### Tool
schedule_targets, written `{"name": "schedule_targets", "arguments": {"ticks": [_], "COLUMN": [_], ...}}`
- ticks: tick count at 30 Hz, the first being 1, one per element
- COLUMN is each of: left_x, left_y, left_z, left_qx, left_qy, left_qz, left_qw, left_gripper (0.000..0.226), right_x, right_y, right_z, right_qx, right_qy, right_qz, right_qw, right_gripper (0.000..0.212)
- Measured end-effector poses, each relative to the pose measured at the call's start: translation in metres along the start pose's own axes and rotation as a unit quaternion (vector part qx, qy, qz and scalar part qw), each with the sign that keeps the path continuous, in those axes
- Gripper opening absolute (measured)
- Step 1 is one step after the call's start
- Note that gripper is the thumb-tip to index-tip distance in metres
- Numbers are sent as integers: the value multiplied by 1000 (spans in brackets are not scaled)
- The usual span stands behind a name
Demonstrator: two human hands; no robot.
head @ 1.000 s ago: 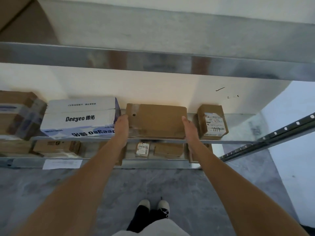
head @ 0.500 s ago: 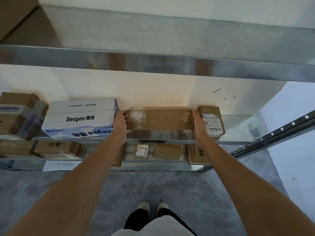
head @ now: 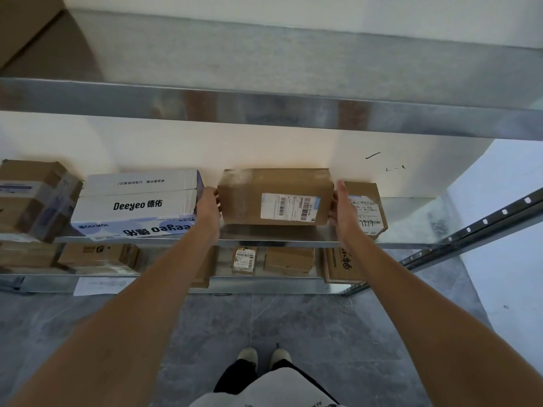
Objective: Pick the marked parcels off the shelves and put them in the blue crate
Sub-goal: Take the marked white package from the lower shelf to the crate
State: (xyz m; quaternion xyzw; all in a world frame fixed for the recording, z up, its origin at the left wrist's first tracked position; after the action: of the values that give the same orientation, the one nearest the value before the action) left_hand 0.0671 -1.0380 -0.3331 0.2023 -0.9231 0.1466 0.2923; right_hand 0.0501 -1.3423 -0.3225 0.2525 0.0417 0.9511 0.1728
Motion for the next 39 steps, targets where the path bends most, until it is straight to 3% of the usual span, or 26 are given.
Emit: {"name": "schedule_targets", "arguments": {"ticks": [5,10,14,20,25,29,32,36,39], "left_x": [1,-1,-4,-13,-18,-19,-23,-25,-16], "left_y": [-1,-3,-3,-11,-15,-19,-22,-26,-26], "left_z": [0,2,4,8,19,24,20,17,9], "left_qx": [-11,-21,-20,-28,-49,-97,-147,-240,-268], "left_qy": [-4,-9,-14,5,8,-9,-36,-76,-107], "left_qz": [-6,3,-11,2,-4,-21,-29,-28,-44], "left_qw": [1000,1000,1000,1000,999,995,988,967,956], "left_gripper": [37,31,19,28,51,16,29,27,52], "right_x": [3,-3,-7,-10,-21,-27,-27,-25,-22], "right_y": [1,4,0,-1,-2,-3,-5,-7,-7], "right_z": [8,7,5,1,-7,-19,-21,-16,6], "right_qx": [50,77,93,126,203,213,207,218,260], "right_qy": [10,12,19,-1,-5,-37,-46,-42,27], "right_qz": [-10,-19,-25,-28,-16,18,30,41,-5], "right_qw": [999,997,995,992,979,976,977,974,965], "right_gripper": [56,62,51,51,43,38,38,44,44]}}
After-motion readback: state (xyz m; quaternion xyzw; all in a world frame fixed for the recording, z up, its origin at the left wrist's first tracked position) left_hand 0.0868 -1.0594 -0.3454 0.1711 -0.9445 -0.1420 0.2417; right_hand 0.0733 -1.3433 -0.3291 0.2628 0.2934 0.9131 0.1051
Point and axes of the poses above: each hand's wrist, its own x-axis away from the middle knuckle, its own y-axis out of the back of the hand, z = x × y, the point moved 8 cm from there along -x, towards the middle knuckle, and after that the axes turned 3 degrees about x, right-handed, at the moved point
